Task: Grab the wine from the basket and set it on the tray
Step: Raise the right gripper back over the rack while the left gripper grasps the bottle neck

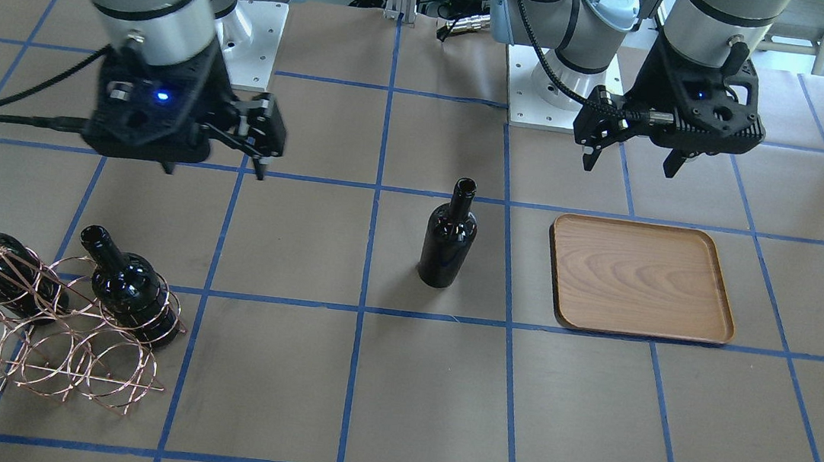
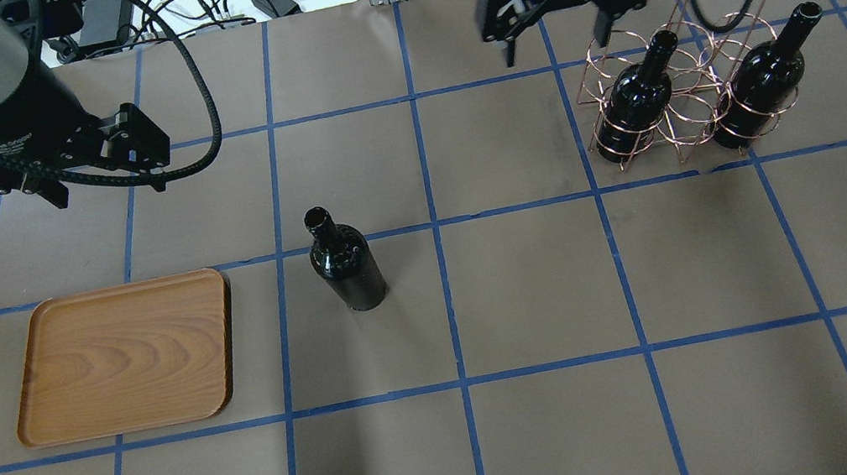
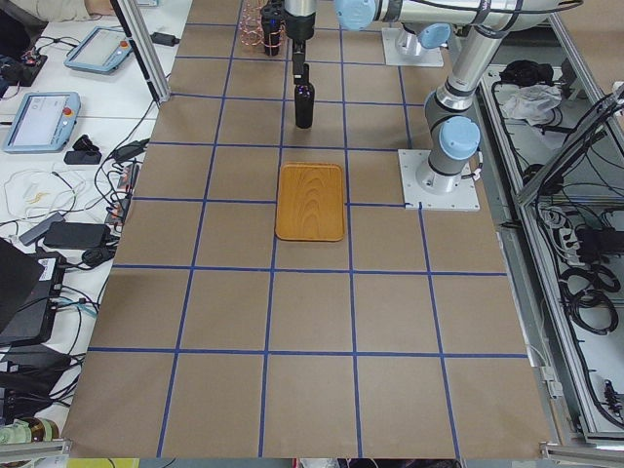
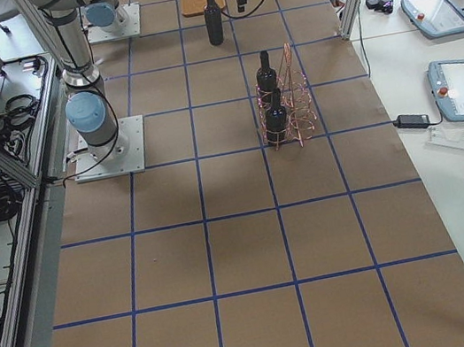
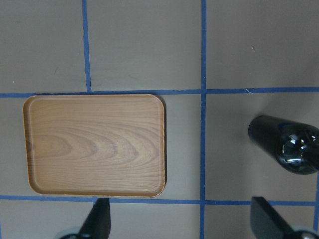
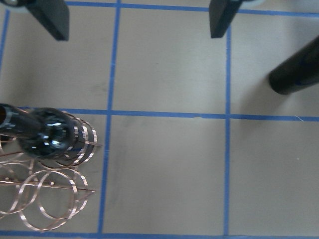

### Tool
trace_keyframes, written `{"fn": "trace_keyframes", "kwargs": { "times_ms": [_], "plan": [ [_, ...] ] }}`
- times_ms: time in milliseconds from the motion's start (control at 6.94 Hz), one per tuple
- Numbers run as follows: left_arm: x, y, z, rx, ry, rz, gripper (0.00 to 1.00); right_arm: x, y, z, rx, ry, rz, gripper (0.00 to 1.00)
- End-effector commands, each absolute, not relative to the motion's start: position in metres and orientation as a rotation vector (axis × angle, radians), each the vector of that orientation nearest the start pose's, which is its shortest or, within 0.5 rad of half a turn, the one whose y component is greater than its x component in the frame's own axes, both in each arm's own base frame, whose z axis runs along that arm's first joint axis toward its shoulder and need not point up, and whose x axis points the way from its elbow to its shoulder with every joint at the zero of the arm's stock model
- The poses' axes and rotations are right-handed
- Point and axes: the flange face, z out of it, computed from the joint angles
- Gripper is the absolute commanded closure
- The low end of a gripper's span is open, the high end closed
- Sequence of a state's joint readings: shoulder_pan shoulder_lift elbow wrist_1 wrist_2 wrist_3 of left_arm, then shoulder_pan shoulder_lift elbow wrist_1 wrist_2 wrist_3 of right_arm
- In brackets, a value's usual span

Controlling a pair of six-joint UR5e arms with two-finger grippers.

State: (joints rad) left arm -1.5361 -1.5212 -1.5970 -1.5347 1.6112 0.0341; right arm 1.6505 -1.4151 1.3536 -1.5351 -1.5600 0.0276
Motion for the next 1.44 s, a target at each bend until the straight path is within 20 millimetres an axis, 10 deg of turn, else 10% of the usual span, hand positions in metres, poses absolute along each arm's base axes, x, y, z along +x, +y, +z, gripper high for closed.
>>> {"fn": "trace_keyframes", "kwargs": {
  "times_ms": [0,432,1153,1297],
  "plan": [
    [-0.153,-0.479,0.502,0.093,3.162,-0.150,0.00,0.124,-0.545,0.523,-0.102,3.168,-0.044,0.00],
    [-0.242,-0.463,0.468,0.301,3.150,-0.088,0.00,0.123,-0.517,0.531,-0.080,3.177,-0.153,0.00],
    [-0.253,-0.477,0.390,0.316,3.161,0.040,0.00,0.129,-0.521,0.534,-0.097,3.169,-0.152,0.00],
    [-0.257,-0.482,0.381,0.335,3.186,0.050,0.13,0.129,-0.521,0.531,-0.098,3.168,-0.140,0.00]
  ]
}}
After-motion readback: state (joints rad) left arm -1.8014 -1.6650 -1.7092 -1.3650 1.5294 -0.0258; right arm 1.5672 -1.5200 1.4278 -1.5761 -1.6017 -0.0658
